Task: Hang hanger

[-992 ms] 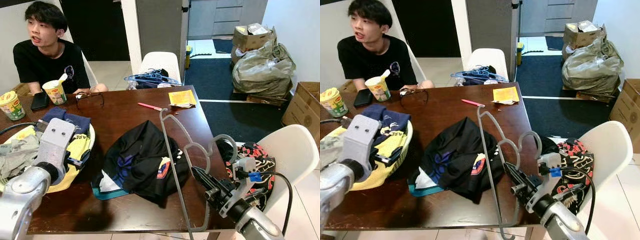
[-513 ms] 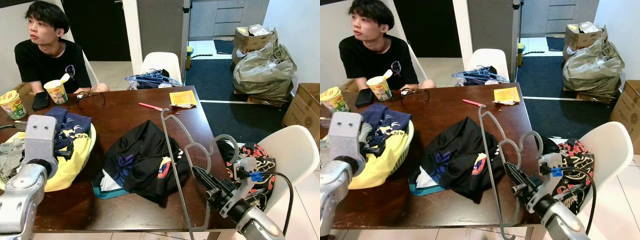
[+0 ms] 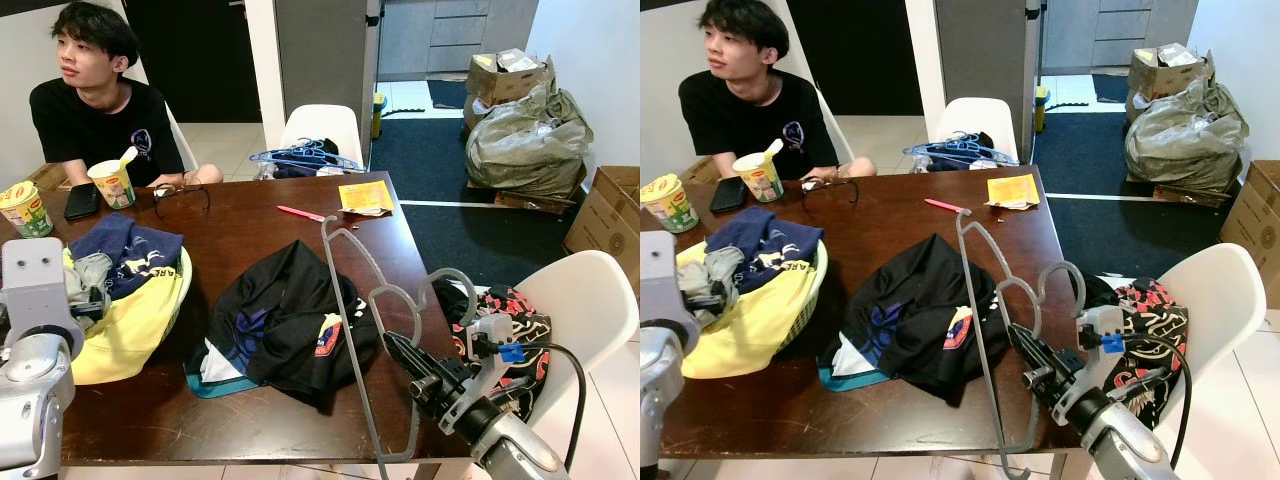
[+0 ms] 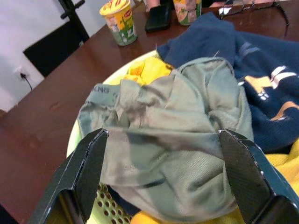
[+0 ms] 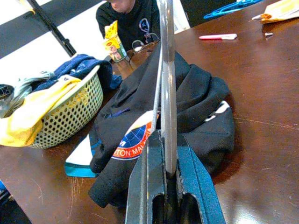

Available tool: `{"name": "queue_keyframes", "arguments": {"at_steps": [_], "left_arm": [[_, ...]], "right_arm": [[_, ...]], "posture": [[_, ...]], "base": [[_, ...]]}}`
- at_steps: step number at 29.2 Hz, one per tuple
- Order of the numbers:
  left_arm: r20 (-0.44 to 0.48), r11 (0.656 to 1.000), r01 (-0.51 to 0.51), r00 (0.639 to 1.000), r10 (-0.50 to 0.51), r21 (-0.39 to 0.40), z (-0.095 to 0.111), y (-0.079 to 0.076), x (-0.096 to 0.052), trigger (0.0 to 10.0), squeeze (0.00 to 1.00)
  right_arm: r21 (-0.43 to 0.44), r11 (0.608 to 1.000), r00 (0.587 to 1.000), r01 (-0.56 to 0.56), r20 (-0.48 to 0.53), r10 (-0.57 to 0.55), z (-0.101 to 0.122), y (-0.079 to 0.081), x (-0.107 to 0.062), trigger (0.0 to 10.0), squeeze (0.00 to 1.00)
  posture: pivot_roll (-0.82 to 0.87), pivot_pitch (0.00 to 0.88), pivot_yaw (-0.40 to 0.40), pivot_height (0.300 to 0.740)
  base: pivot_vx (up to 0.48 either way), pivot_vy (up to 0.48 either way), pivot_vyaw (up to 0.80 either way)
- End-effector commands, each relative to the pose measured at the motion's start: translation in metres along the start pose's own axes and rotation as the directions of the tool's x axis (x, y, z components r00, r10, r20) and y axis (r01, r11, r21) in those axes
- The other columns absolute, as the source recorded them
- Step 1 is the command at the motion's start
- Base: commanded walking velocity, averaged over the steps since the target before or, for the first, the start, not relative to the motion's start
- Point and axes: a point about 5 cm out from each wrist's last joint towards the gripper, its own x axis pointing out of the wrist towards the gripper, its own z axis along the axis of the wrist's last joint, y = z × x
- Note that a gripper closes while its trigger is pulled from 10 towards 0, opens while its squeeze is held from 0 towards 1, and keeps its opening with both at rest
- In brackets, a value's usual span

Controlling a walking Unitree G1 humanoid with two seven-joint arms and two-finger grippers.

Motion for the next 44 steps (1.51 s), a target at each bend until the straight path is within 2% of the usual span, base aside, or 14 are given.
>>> {"name": "queue_keyframes", "arguments": {"at_steps": [1, 2, 3, 4, 6, 21, 26, 28, 31, 33, 37, 39, 41, 44], "left_arm": [[-0.053, 0.999, -0.037, 0.998, 0.036, -0.011, -0.009, 0.006, 0.003, 10.0, 0.00], [-0.058, 0.999, -0.037, 0.998, 0.036, -0.019, -0.010, 0.006, 0.003, 10.0, 0.00], [-0.061, 0.999, -0.038, 0.997, 0.037, -0.027, -0.011, 0.006, 0.004, 7.4, 0.00], [-0.063, 0.999, -0.038, 0.997, 0.035, -0.033, -0.011, 0.006, 0.005, 0.8, 0.00], [-0.064, 0.999, -0.038, 0.997, 0.035, -0.039, -0.012, 0.005, 0.007, 0.0, 0.00], [-0.002, 0.996, 0.013, 1.000, -0.014, -0.084, -0.002, -0.002, 0.010, 0.0, 0.00], [0.176, 0.952, 0.250, 0.960, -0.220, -0.176, 0.039, -0.030, 0.003, 0.0, 0.00], [0.357, 0.854, 0.488, 0.841, -0.405, -0.181, 0.084, -0.059, -0.015, 0.0, 0.00], [0.357, 0.854, 0.488, 0.841, -0.405, -0.181, 0.084, -0.059, -0.015, 0.0, 0.00], [0.499, 0.762, 0.625, 0.722, -0.480, -0.170, 0.123, -0.074, -0.032, 0.0, 0.00], [0.563, 0.726, 0.669, 0.666, -0.489, -0.160, 0.144, -0.078, -0.040, 0.0, 0.00], [0.697, 0.608, 0.778, 0.524, -0.489, -0.159, 0.191, -0.082, -0.056, 0.0, 0.00], [0.697, 0.608, 0.778, 0.524, -0.489, -0.159, 0.191, -0.082, -0.056, 0.0, 0.00], [0.755, 0.514, 0.843, 0.438, -0.488, -0.157, 0.212, -0.087, -0.067, 0.0, 0.00]], "right_arm": [[0.005, 1.000, 1.000, 0.004, -0.009, -0.004, -0.002, 0.001, 0.001, 10.0, 0.00], [0.005, 1.000, 1.000, 0.004, -0.009, -0.004, -0.002, 0.001, 0.001, 10.0, 0.00], [0.005, 1.000, 1.000, 0.004, -0.009, -0.004, -0.002, 0.001, 0.001, 10.0, 0.00], [0.005, 1.000, 1.000, 0.004, -0.009, -0.004, -0.002, 0.001, 0.001, 10.0, 0.00], [0.004, 1.000, 1.000, 0.005, -0.008, -0.005, -0.002, 0.000, 0.001, 10.0, 0.00], [0.002, 1.000, 1.000, 0.011, -0.005, -0.011, -0.002, -0.001, 0.001, 10.0, 0.00], [0.003, 1.000, 1.000, 0.010, -0.005, -0.010, -0.002, -0.001, 0.002, 10.0, 0.00], [0.004, 1.000, 1.000, 0.009, -0.006, -0.009, -0.002, -0.001, 0.002, 10.0, 0.00], [0.004, 1.000, 1.000, 0.009, -0.006, -0.009, -0.002, -0.001, 0.002, 10.0, 0.00], [0.005, 1.000, 1.000, 0.008, -0.006, -0.008, -0.003, -0.001, 0.003, 10.0, 0.00], [0.005, 1.000, 1.000, 0.008, -0.005, -0.008, -0.003, -0.001, 0.004, 10.0, 0.00], [0.007, 1.000, 1.000, 0.008, -0.004, -0.008, -0.004, -0.001, 0.005, 10.0, 0.00], [0.007, 1.000, 1.000, 0.008, -0.004, -0.008, -0.004, -0.001, 0.005, 10.0, 0.00], [0.008, 1.000, 1.000, 0.008, -0.003, -0.008, -0.005, -0.001, 0.005, 10.0, 0.00]], "posture": [[-0.02, 0.000, 0.058, 0.740], [-0.02, 0.000, 0.057, 0.740], [-0.02, 0.000, 0.057, 0.740], [-0.02, 0.000, 0.056, 0.740], [-0.03, 0.000, 0.056, 0.740], [-0.03, 0.000, 0.056, 0.740], [-0.03, 0.000, 0.055, 0.740], [-0.03, 0.000, 0.054, 0.740], [-0.03, 0.000, 0.054, 0.740], [-0.03, 0.000, 0.056, 0.740], [-0.03, 0.000, 0.056, 0.740], [-0.03, 0.000, 0.059, 0.740], [-0.03, 0.000, 0.059, 0.740], [-0.03, 0.000, 0.062, 0.740]], "base": [[0.000, 0.000, 0.00], [0.000, 0.000, 0.00], [0.000, 0.000, 0.00], [0.000, 0.000, 0.00], [0.000, 0.000, 0.00], [0.000, 0.000, 0.00], [0.000, 0.000, 0.00], [0.000, 0.000, 0.00], [0.000, 0.000, 0.00], [0.000, 0.000, 0.00], [0.000, 0.000, 0.00], [0.000, 0.000, 0.00], [0.000, 0.000, 0.00], [0.000, 0.000, 0.00]]}}
